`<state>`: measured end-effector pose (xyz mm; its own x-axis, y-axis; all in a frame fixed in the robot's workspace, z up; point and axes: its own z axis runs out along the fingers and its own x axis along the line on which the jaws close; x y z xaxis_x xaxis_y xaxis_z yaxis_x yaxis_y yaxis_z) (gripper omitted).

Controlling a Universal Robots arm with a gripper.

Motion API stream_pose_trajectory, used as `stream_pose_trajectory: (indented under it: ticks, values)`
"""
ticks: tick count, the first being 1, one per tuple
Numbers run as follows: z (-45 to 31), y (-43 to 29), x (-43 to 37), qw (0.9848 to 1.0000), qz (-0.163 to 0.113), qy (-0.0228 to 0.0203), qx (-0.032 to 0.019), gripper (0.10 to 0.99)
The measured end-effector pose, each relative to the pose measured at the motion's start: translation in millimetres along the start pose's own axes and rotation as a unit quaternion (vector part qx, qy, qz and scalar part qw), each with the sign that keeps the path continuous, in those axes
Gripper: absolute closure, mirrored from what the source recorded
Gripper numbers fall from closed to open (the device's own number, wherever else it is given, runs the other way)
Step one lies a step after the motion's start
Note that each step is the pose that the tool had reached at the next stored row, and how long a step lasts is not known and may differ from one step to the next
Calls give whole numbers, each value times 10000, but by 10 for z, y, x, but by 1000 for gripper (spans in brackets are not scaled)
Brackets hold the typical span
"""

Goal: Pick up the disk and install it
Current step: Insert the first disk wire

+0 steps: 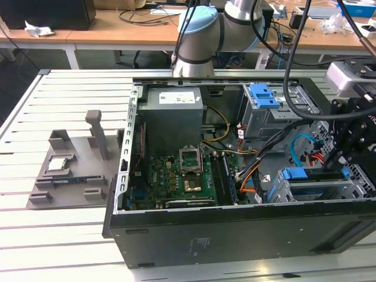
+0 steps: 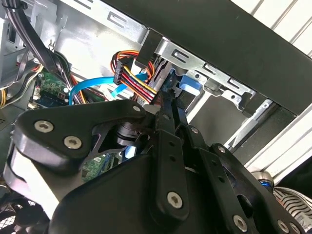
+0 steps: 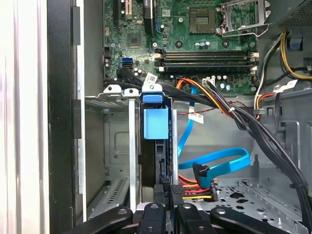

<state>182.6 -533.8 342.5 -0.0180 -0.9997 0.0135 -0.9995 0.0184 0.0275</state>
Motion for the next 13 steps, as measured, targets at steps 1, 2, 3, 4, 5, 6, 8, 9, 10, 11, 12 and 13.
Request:
stream_pose_trajectory:
  ticks: [1,2,3,4,5,6,8,9,10,11,12,13]
  values:
    - [5,0,3,10000,0,1,0,922]
    - [15,0,8,10000,0,1,0,922]
    - [20,-1,10,10000,0,2,0,922]
    - [30,-1,13,10000,0,2,0,922]
    - [34,-1,13,10000,0,2,0,922]
    - [37,-1,14,10000,0,2,0,922]
    - [40,-1,15,10000,0,0,0,922]
    - [41,-1,15,10000,0,0,0,922]
    - [41,-1,15,10000,0,0,0,922]
    - [40,-1,15,10000,0,0,0,922]
    - [47,-1,15,10000,0,-8,-1,910]
    - [46,-1,15,10000,0,-6,0,910]
